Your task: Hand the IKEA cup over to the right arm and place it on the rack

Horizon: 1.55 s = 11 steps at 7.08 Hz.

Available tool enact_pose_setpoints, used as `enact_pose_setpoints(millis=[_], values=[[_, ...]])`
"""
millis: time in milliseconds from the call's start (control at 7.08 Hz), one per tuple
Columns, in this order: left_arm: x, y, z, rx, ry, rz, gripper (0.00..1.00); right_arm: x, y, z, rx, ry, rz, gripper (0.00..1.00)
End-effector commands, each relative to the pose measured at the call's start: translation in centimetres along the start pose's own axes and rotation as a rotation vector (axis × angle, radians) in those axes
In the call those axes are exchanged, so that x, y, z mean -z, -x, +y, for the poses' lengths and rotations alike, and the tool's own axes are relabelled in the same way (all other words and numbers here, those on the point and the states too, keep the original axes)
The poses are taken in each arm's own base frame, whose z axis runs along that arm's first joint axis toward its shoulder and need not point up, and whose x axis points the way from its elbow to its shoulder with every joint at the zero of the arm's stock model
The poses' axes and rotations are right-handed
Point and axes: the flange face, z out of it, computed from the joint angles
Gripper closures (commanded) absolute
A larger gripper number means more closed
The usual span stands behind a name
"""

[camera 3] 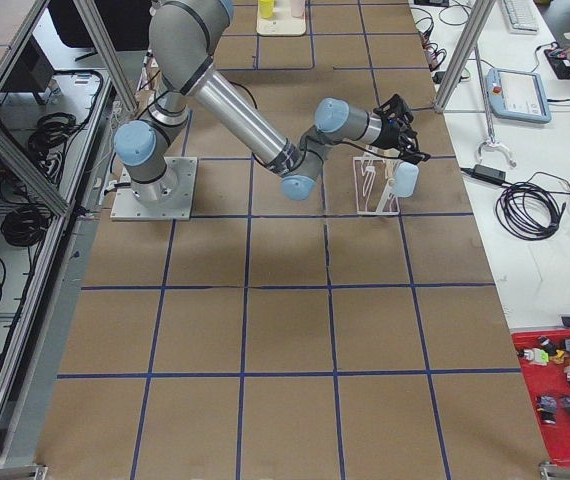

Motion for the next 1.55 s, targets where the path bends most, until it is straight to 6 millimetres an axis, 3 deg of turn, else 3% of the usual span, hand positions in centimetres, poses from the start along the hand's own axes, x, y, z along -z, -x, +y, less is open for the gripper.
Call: enact_pose_setpoints(millis=[0, 283, 565, 707, 848, 989, 1131, 1413], values=[[-0.1, 0.0, 0.3, 0.034, 0.0, 0.001, 0.01, 2.2, 1.3, -2.5, -0.062, 0.163, -0.06, 0.0], [-0.2, -0.2, 0.4, 0.036, 0.002, 0.016, 0.01, 4.7, 3.6, -5.8, -0.089, 0.304, -0.078, 0.0], [-0.2, -0.1, 0.4, 0.037, 0.004, 0.016, 0.01, 5.1, 8.8, -6.0, -0.046, 0.622, -0.025, 0.0], [-0.2, 0.0, 0.4, 0.039, 0.004, 0.015, 0.01, 6.6, 11.3, -7.5, -0.103, 0.732, -0.038, 0.0], [-0.2, 0.0, 0.4, 0.037, 0.004, 0.015, 0.01, 9.4, 13.2, -9.0, -0.21, 0.838, -0.035, 0.0], [-0.2, 0.2, 0.3, 0.042, 0.004, 0.015, 0.01, 12.2, 15.1, -9.3, -0.275, 0.924, -0.026, 0.0], [-0.2, 0.2, 0.3, 0.042, 0.003, 0.015, 0.01, 15.2, 16.5, -9.8, -0.265, 0.962, -0.022, 0.0], [-0.1, 0.2, 0.3, 0.042, 0.001, 0.015, 0.01, 18.7, 18.5, -9.3, -0.192, 1.069, -0.093, 0.0]])
